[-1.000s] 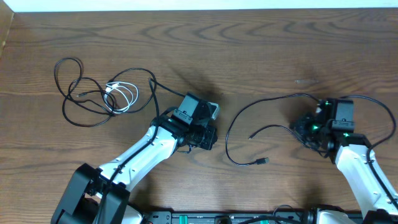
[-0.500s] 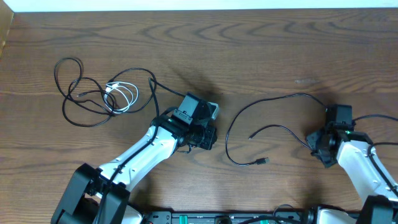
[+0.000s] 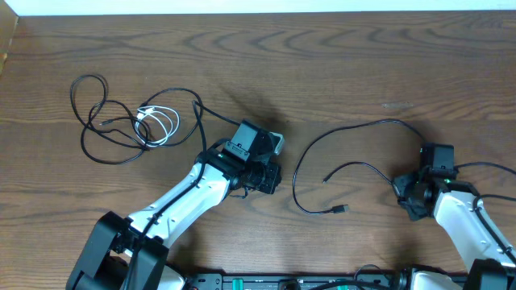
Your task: Untangle cables
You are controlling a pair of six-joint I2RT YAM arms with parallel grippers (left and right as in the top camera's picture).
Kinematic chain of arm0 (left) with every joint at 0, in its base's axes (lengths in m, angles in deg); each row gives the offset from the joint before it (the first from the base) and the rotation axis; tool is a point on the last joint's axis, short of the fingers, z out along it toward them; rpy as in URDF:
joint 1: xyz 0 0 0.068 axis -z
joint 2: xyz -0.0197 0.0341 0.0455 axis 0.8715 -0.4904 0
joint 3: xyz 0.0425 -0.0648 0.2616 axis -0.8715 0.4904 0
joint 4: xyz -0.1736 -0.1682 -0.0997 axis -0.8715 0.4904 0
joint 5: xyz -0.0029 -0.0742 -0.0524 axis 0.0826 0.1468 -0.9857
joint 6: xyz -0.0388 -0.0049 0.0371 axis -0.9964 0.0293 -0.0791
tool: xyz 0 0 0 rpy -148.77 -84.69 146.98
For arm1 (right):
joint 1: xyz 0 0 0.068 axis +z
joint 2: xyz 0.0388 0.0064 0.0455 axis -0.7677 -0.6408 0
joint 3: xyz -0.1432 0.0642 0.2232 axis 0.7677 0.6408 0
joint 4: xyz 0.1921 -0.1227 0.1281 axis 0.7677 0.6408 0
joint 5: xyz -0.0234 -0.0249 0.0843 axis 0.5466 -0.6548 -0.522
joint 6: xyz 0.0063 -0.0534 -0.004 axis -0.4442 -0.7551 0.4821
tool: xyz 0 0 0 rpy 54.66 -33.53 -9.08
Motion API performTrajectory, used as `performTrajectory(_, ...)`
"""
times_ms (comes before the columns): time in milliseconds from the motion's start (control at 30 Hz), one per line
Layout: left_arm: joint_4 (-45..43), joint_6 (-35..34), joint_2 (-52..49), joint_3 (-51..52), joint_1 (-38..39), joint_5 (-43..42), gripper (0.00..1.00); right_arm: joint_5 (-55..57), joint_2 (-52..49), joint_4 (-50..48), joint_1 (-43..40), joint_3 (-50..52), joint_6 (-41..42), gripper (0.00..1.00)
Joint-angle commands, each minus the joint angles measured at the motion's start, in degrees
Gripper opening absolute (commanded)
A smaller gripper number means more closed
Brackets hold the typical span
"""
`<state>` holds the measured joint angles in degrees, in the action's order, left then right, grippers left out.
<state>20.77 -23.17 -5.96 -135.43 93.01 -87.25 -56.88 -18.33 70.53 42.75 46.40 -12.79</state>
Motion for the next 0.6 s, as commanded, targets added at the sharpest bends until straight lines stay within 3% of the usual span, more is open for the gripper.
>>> performTrajectory(0,0.1,0.3,-0.3,0.6,0.1,0.5,0.15,-8.7,-4.5,0.5,0.4,8.9,1.8,0.01)
performTrajectory(333,0.1,0.3,-0.3,0.6,0.1,0.5,0.16,-19.1,-4.5,-3.7,0.7,12.0,0.7,0.01)
performTrajectory(567,0.1,0.3,-0.3,0.6,0.1,0.5,0.15,-21.4,-4.5,-7.4,5.7,12.0,0.3,0.01)
